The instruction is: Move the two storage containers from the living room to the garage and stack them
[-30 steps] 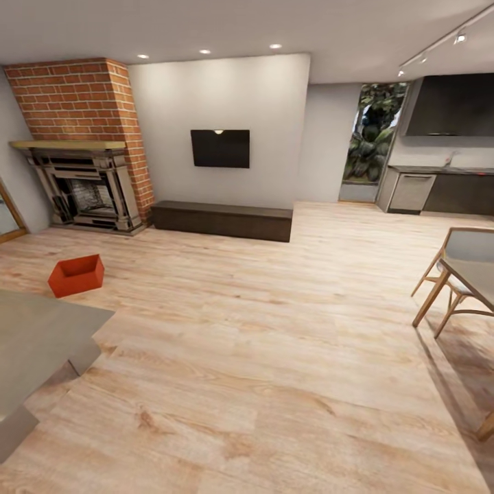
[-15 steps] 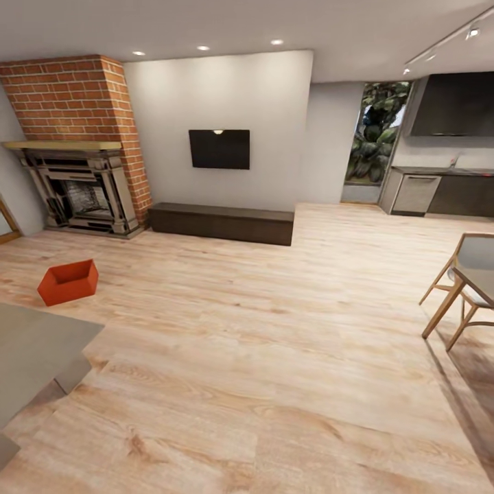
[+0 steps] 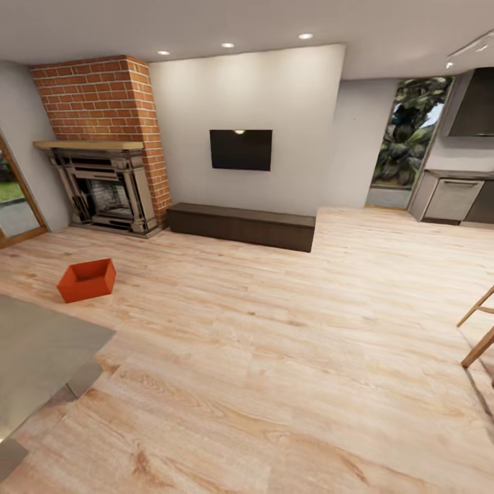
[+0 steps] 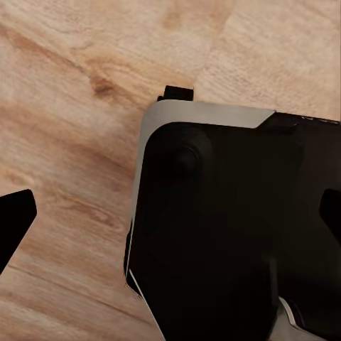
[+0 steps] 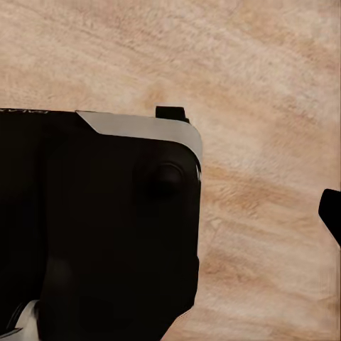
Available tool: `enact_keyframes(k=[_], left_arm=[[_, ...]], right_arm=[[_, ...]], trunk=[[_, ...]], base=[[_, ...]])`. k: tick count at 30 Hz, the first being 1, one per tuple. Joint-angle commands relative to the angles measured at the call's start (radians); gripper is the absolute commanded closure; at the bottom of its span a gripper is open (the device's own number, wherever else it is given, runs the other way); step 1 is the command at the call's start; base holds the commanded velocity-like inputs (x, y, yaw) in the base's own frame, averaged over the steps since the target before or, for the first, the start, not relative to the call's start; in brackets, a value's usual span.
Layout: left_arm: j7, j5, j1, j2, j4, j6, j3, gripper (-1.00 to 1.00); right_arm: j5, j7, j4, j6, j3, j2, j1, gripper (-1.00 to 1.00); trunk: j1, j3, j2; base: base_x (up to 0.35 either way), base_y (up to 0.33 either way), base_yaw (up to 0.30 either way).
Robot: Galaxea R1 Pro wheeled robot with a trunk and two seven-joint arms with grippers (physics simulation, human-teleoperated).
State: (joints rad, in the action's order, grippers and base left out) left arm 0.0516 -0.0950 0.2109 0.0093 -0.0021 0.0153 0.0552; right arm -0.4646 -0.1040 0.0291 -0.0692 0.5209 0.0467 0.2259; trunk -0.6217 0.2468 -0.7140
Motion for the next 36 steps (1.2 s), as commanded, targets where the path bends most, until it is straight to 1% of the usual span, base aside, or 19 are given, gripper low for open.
enact_keyframes(k=[1, 25, 36], left_arm=[[0.0, -0.008, 0.001, 0.0, 0.0, 0.002, 0.005, -1.0], [0.0, -0.008, 0.001, 0.0, 0.001, 0.002, 0.005, -1.0], [0.0, -0.008, 0.001, 0.0, 0.001, 0.002, 0.005, -1.0]], right_arm=[[-0.009, -0.001, 0.003, -0.006, 0.008, 0.001, 0.001, -1.0], [-0.009, -0.001, 0.003, -0.009, 0.008, 0.001, 0.001, -1.0], [-0.009, -0.002, 0.003, -0.009, 0.008, 0.001, 0.001, -1.0]], trunk=[[-0.001, 0.001, -0.001], [-0.001, 0.001, -0.001], [-0.001, 0.001, -0.001]], base=[[0.325, 0.0, 0.152], [0.325, 0.0, 0.014], [0.325, 0.0, 0.229]])
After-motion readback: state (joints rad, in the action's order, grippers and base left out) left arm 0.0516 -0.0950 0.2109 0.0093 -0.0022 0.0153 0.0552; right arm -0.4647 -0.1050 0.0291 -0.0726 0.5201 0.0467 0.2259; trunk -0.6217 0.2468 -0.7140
